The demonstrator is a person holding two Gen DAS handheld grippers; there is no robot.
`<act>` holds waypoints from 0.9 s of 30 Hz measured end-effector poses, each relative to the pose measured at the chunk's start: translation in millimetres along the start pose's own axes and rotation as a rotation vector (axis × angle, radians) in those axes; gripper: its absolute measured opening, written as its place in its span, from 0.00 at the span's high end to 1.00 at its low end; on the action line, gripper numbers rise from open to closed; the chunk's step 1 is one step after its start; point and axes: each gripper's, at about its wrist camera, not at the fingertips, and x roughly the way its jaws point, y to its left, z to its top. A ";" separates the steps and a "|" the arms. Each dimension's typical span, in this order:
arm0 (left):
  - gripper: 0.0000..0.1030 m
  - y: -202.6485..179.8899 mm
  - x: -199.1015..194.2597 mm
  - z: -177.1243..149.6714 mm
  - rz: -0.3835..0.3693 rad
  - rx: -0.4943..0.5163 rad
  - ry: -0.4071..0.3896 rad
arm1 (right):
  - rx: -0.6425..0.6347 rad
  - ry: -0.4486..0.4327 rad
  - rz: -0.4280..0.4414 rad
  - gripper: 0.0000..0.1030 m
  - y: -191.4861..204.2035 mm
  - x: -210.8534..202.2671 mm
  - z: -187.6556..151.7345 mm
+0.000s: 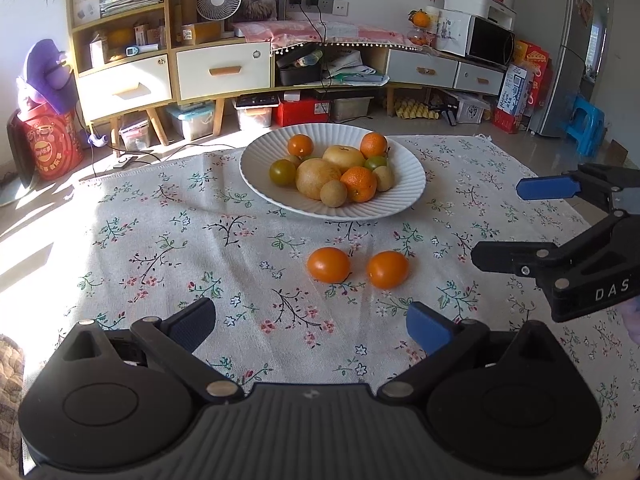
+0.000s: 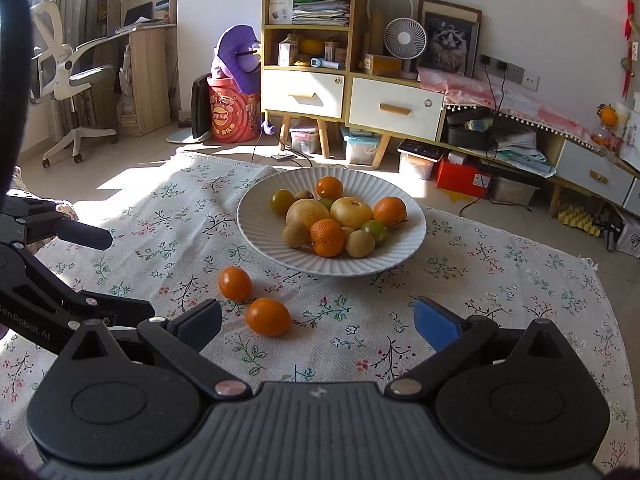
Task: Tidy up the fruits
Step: 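Withdraw both grippers from the plate toward the last two orange fruits, then close the left gripper on an orange fruit while the right gripper grasps the other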
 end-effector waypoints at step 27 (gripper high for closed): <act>0.60 -11.2 71.2 9.5 -0.017 -0.085 0.008 | -0.102 0.084 0.035 0.01 11.5 25.0 -26.0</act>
